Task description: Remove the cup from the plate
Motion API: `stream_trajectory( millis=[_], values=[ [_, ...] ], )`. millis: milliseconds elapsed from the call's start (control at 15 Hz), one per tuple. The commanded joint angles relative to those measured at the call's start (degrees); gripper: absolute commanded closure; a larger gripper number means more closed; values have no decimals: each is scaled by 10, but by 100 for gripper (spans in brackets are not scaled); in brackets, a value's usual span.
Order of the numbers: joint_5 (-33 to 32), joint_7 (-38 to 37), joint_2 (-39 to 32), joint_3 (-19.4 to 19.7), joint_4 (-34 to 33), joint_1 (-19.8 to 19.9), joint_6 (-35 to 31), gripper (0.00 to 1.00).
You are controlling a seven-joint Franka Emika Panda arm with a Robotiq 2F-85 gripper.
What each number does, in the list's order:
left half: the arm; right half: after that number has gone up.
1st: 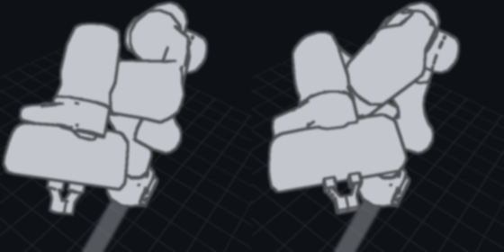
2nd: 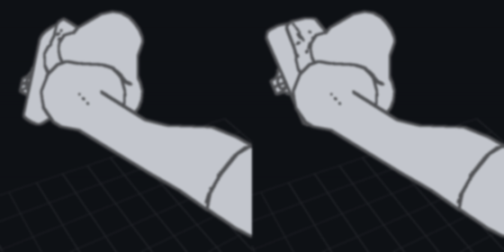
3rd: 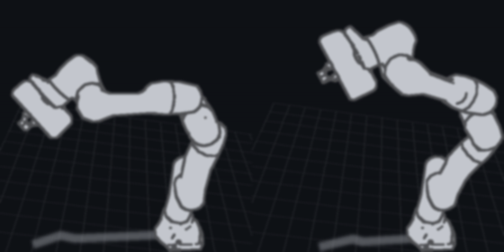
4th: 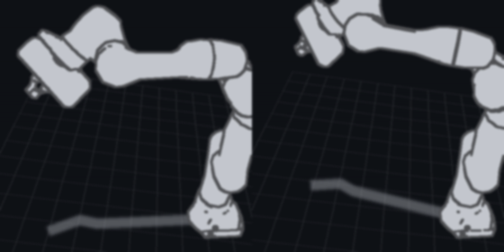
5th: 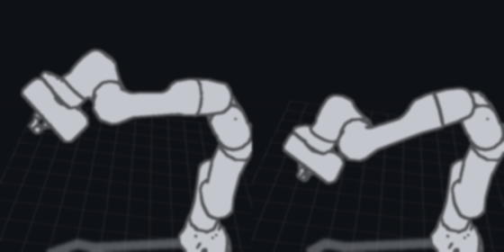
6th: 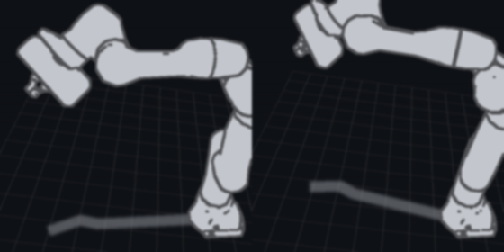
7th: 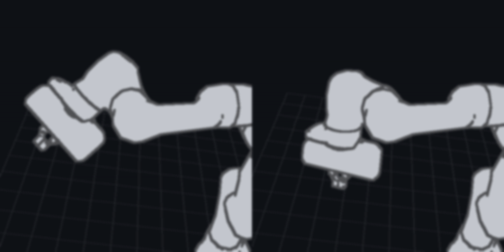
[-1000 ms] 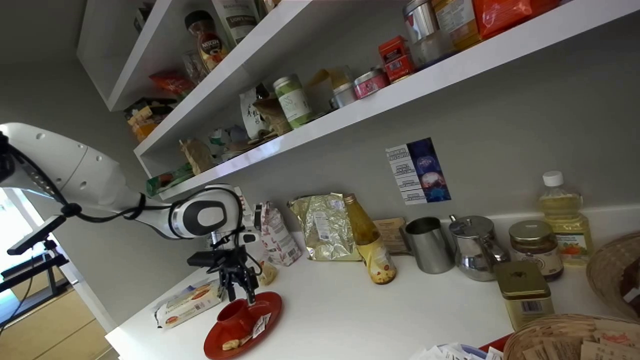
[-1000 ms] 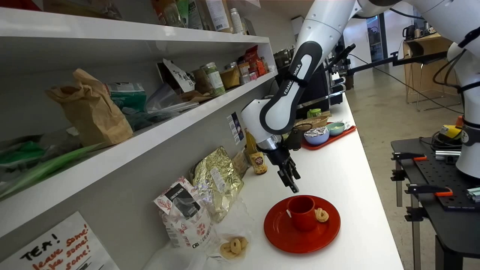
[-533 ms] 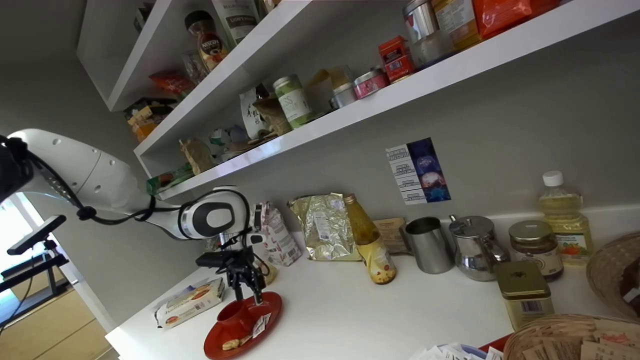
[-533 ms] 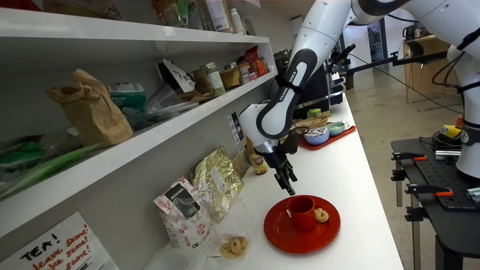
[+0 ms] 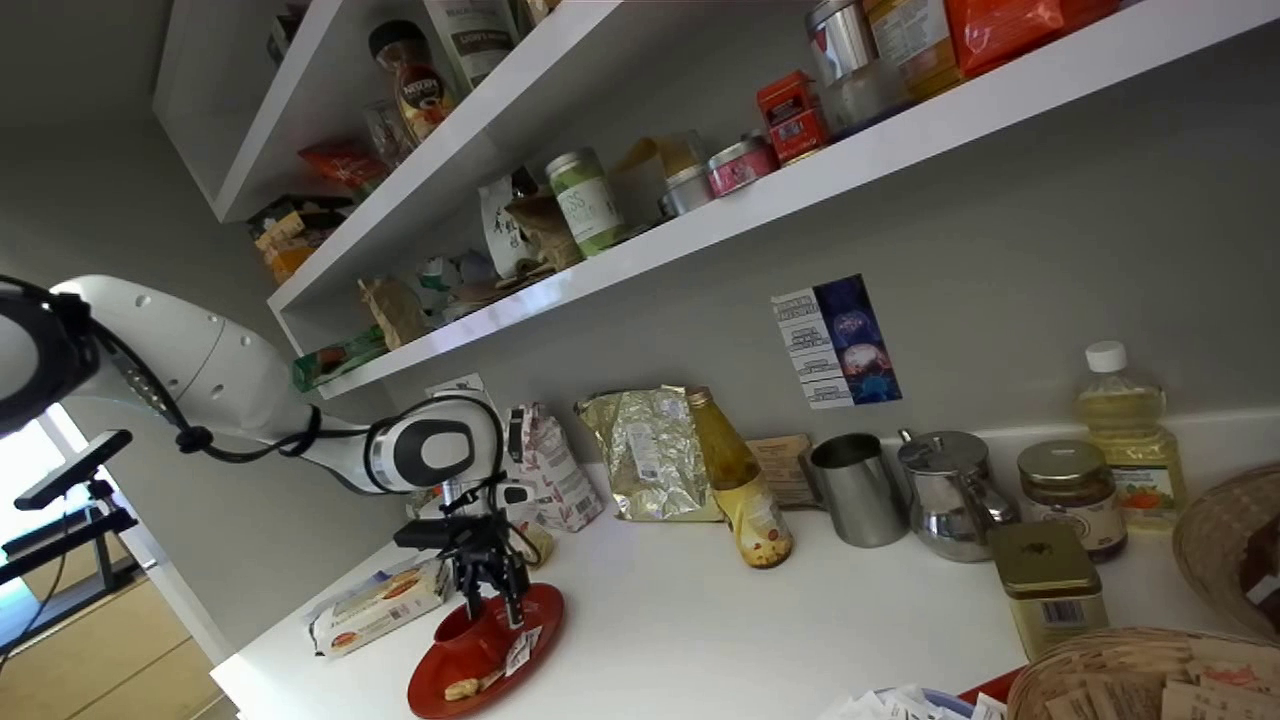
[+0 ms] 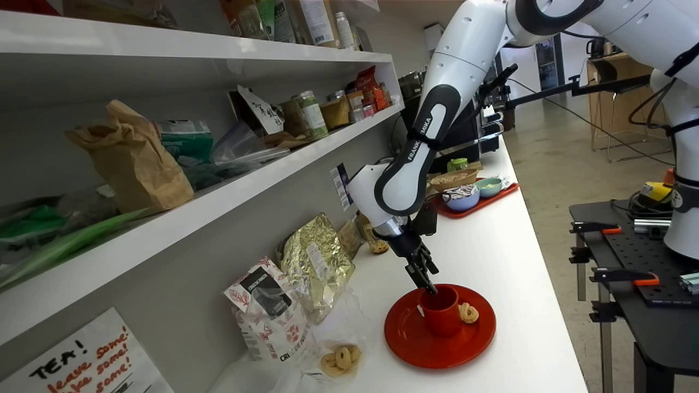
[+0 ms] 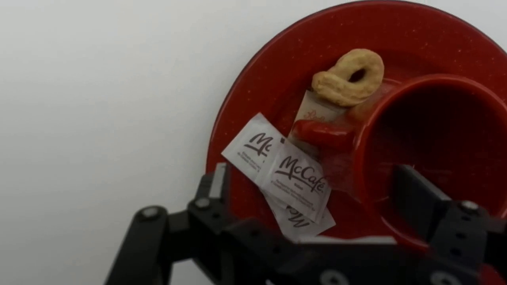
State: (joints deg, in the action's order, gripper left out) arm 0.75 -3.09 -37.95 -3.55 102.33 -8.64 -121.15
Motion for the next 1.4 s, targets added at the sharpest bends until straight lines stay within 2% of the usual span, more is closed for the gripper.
stream_trajectory(
  millis=[0,67,200,600,733,1333],
  values=[
    [-17,-7,-23,-1,-29,-10,28,25],
    [-21,-4,-25,-1,-32,-12,32,26],
    [-26,-3,-30,-1,-36,-14,38,40],
    [-26,-3,-35,-2,-48,-14,55,88],
    [-26,-3,-38,-2,-51,-14,58,99],
    [-8,11,-14,-4,-54,9,71,98]
  ],
)
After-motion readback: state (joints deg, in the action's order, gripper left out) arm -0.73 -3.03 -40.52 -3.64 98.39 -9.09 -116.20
